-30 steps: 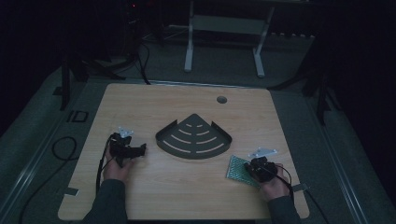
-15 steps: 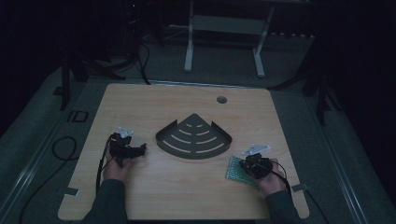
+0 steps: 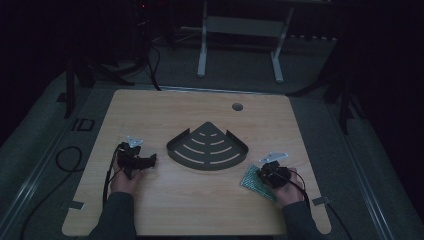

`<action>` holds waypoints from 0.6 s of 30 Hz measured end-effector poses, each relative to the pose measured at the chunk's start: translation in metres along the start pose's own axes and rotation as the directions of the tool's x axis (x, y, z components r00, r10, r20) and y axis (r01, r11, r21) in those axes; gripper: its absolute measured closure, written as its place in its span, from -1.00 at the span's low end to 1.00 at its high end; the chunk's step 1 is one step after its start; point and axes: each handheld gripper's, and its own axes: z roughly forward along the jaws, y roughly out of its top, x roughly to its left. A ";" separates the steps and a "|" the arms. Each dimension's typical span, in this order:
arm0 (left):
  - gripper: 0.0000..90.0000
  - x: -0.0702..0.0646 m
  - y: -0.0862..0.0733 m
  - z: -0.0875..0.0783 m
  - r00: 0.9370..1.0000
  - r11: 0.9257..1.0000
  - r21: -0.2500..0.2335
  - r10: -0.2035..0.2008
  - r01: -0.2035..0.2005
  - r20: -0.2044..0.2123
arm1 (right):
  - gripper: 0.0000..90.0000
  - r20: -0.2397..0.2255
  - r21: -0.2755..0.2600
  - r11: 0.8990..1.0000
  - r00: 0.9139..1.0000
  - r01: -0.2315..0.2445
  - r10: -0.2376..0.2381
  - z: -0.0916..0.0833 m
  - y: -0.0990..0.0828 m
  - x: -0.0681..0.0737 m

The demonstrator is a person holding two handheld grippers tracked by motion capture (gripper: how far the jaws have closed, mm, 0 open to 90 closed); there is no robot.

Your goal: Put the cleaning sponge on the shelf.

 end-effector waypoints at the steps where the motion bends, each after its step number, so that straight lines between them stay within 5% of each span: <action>1: -0.71 0.000 0.000 0.000 1.000 1.000 0.000 0.000 0.000 0.000 | 0.90 0.002 0.000 1.000 1.000 -0.001 0.001 -0.001 0.000 -0.001; 6: -0.71 0.000 0.000 0.000 1.000 1.000 0.000 0.000 0.000 0.000 | 0.81 -0.008 0.004 1.000 1.000 -0.006 0.006 -0.009 0.006 -0.016; 18: -0.71 0.000 0.000 0.000 1.000 1.000 0.000 0.000 0.000 0.000 | 0.76 -0.040 0.098 0.987 0.992 0.125 -0.122 -0.011 0.017 -0.042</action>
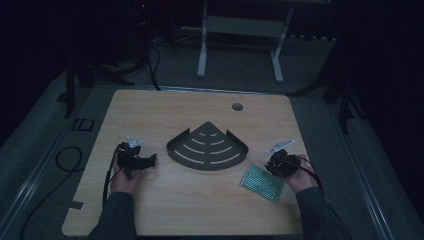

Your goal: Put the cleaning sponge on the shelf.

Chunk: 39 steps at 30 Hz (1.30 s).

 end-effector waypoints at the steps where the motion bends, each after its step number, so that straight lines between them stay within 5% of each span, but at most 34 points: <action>1: -0.71 0.000 0.000 0.000 1.000 1.000 0.000 0.000 0.000 0.000 | 0.75 -0.006 0.003 1.000 1.000 0.007 -0.007 0.001 0.000 -0.001; 16: -0.71 0.000 0.000 0.000 1.000 1.000 0.000 0.000 0.000 0.000 | 0.62 -0.094 0.081 0.995 0.994 0.056 -0.049 0.008 0.004 -0.009; 39: -0.71 0.000 0.000 0.000 1.000 1.000 0.000 0.000 0.000 0.000 | 0.62 -0.167 0.152 0.984 0.984 0.093 -0.067 0.014 0.007 -0.017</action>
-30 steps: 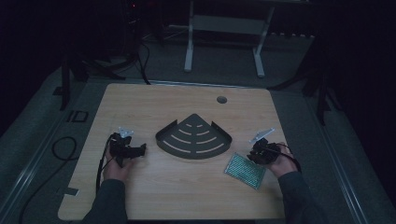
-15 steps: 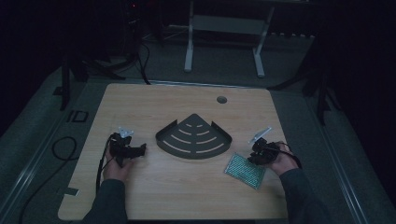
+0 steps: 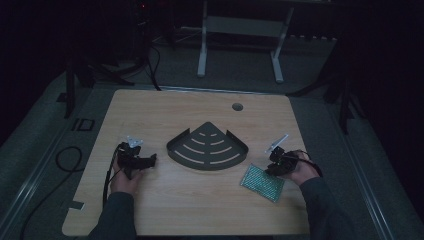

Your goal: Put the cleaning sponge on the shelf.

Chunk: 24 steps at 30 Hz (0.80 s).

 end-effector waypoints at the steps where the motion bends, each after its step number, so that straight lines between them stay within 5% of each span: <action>1: -0.71 0.000 0.000 0.000 1.000 1.000 0.000 0.000 0.000 0.000 | 0.63 -0.004 0.003 1.000 1.000 0.003 -0.003 -0.001 0.000 -0.001; 15: -0.71 0.000 0.000 0.000 1.000 1.000 0.000 0.000 0.000 0.000 | 0.61 -0.043 0.035 0.999 0.999 0.030 -0.028 0.000 0.002 -0.001; 24: -0.71 0.000 0.000 0.000 1.000 1.000 0.000 0.000 0.000 0.000 | 0.63 -0.092 0.076 0.997 0.996 0.000 0.007 0.002 0.000 -0.007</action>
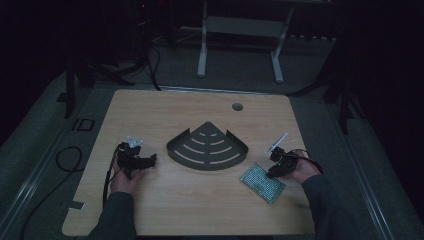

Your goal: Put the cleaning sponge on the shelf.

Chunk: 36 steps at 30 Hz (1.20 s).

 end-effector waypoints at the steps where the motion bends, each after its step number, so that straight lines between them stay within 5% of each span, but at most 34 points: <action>1: -0.71 0.000 0.000 0.000 1.000 1.000 0.000 0.000 0.000 0.000 | 0.63 0.000 0.000 1.000 1.000 0.000 0.000 0.000 0.000 0.000; 9: -0.71 0.000 0.000 0.000 1.000 1.000 0.000 0.000 0.000 0.000 | 0.77 -0.079 0.017 0.998 0.995 -0.062 0.064 0.003 0.001 -0.009; 18: -0.71 0.000 0.000 0.000 1.000 1.000 0.000 0.000 0.000 0.000 | 0.94 -0.116 0.051 0.997 0.991 -0.056 0.062 0.004 0.004 -0.011; 36: -0.71 0.000 0.000 0.000 1.000 1.000 0.000 0.000 0.000 0.000 | 0.99 -0.068 0.072 0.997 0.997 -0.029 0.034 0.000 0.009 -0.007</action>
